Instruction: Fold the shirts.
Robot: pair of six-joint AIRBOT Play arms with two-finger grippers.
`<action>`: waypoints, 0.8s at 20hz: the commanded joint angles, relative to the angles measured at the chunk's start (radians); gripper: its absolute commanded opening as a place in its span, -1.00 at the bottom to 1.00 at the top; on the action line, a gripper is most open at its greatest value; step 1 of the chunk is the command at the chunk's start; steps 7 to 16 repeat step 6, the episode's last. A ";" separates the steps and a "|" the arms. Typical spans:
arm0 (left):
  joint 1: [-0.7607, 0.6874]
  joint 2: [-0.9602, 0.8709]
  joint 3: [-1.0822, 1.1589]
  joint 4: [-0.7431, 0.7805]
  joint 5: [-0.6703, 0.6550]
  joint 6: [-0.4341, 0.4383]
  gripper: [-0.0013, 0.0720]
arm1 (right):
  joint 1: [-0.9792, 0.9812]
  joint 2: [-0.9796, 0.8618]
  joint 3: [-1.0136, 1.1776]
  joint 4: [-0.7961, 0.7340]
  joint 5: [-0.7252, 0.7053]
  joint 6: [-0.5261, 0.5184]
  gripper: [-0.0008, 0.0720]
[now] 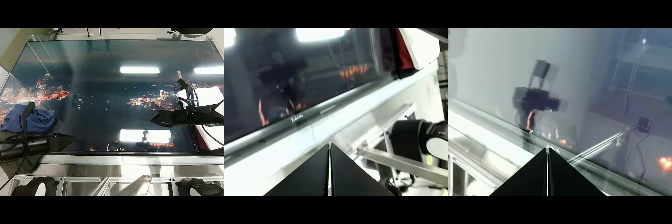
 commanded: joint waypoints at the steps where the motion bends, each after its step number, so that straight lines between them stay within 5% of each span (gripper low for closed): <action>1: -0.003 0.048 -0.006 0.000 0.045 -0.005 -0.96 | 0.003 0.001 -0.002 0.002 -0.004 0.000 -0.93; 16: -0.003 0.059 -0.006 0.001 0.046 -0.023 -0.96 | 0.003 0.001 -0.002 0.002 -0.004 0.000 -0.93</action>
